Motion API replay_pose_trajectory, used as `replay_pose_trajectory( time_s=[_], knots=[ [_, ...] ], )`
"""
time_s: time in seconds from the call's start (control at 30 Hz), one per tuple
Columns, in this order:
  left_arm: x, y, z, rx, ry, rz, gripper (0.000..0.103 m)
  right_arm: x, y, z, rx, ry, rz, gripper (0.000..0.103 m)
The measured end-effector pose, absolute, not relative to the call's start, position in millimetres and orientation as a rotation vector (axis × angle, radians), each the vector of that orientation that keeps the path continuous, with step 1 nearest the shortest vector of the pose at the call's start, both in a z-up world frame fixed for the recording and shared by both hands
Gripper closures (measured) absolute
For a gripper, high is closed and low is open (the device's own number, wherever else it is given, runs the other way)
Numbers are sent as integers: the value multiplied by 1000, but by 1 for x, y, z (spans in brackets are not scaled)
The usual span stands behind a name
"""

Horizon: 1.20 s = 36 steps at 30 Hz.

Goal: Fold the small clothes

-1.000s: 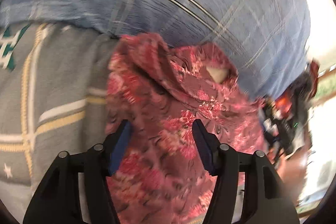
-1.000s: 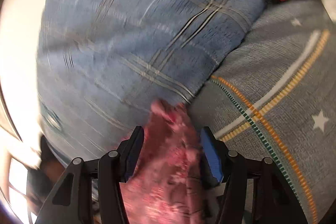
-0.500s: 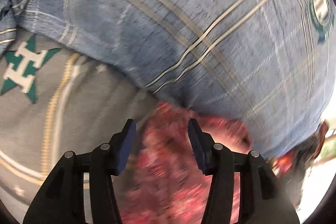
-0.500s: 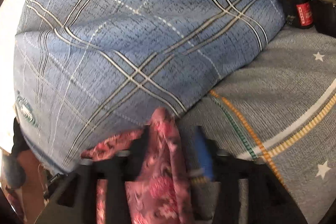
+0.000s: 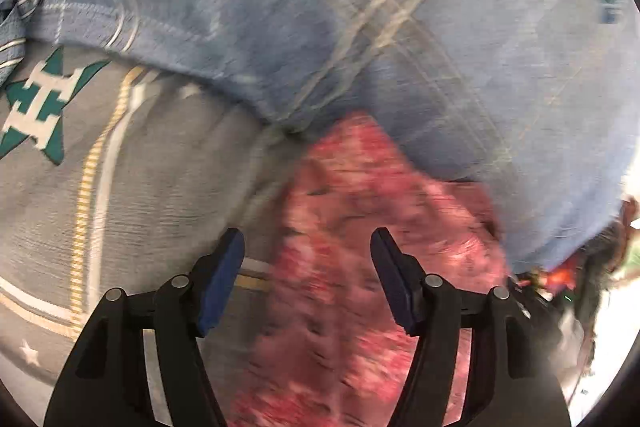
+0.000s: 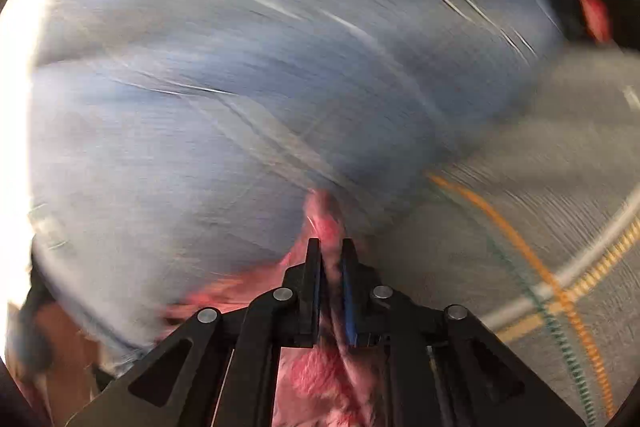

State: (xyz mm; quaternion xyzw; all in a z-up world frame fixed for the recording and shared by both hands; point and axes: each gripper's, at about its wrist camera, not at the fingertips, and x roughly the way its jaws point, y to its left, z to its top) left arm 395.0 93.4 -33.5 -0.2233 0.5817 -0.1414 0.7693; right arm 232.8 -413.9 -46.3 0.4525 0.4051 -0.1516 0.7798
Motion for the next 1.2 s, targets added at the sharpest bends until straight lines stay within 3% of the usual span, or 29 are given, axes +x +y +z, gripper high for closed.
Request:
replay_pose_trajectory(
  time_s=[0.07, 0.1, 0.13, 0.2, 0.33, 0.37, 0.43, 0.47, 0.5, 0.53, 0.63, 0.73, 0.83, 0.87, 0.9, 0.93, 0.97, 1.0, 1.07, 1.1, 1.17, 1.2],
  knots=[
    [392, 106, -31, -523, 1245, -316, 39, 217, -414, -40, 994, 816, -302, 90],
    [388, 119, -28, -537, 1235, -327, 39, 205, -414, -34, 999, 782, -269, 85],
    [381, 129, -25, -540, 1236, -345, 39, 193, -411, -28, 994, 770, -227, 72],
    [366, 151, -25, -536, 1264, -378, 38, 166, -406, -21, 967, 770, -191, 55],
    [325, 154, -29, -482, 1317, -470, 32, 105, -395, -20, 962, 775, -111, 48],
    [317, 154, -26, -473, 1311, -486, 26, 95, -387, -23, 970, 779, -96, 47],
    [297, 150, -23, -431, 1300, -521, 23, 89, -369, -23, 941, 798, -68, 52],
    [288, 131, -15, -402, 1291, -525, 35, 92, -359, -20, 900, 799, -59, 57],
    [282, 127, -12, -375, 1280, -531, 72, 89, -353, -15, 853, 810, -44, 93],
    [277, 124, -9, -338, 1276, -529, 82, 92, -349, -7, 823, 806, -45, 94],
    [270, 101, -16, -280, 1272, -444, 84, 64, -352, 6, 820, 722, -95, 97],
    [269, 113, -8, -311, 1282, -380, 85, 64, -358, -16, 757, 892, -181, 96],
    [248, 133, 9, -355, 1236, -387, 85, 26, -363, 6, 845, 782, -195, 86],
    [239, 139, 14, -368, 1215, -397, 83, 15, -364, 10, 870, 754, -180, 83],
    [229, 142, 18, -394, 1200, -421, 74, 4, -363, 13, 889, 734, -167, 70],
    [221, 150, 21, -427, 1192, -452, 66, -7, -364, 13, 903, 717, -170, 49],
    [210, 147, 17, -477, 1196, -489, 47, -17, -363, 12, 911, 704, -187, 41],
    [207, 142, 13, -505, 1205, -501, 33, -23, -362, 9, 914, 706, -196, 37],
    [200, 121, -5, -553, 1246, -518, 31, -19, -357, -3, 932, 742, -189, 37],
    [201, 108, -17, -561, 1279, -519, 31, -14, -352, -9, 948, 752, -176, 39],
    [205, 101, -28, -590, 1307, -478, 38, 3, -343, -14, 916, 758, -165, 68],
    [207, 106, -25, -624, 1271, -454, 59, 11, -339, -16, 904, 779, -163, 96]
  ],
)
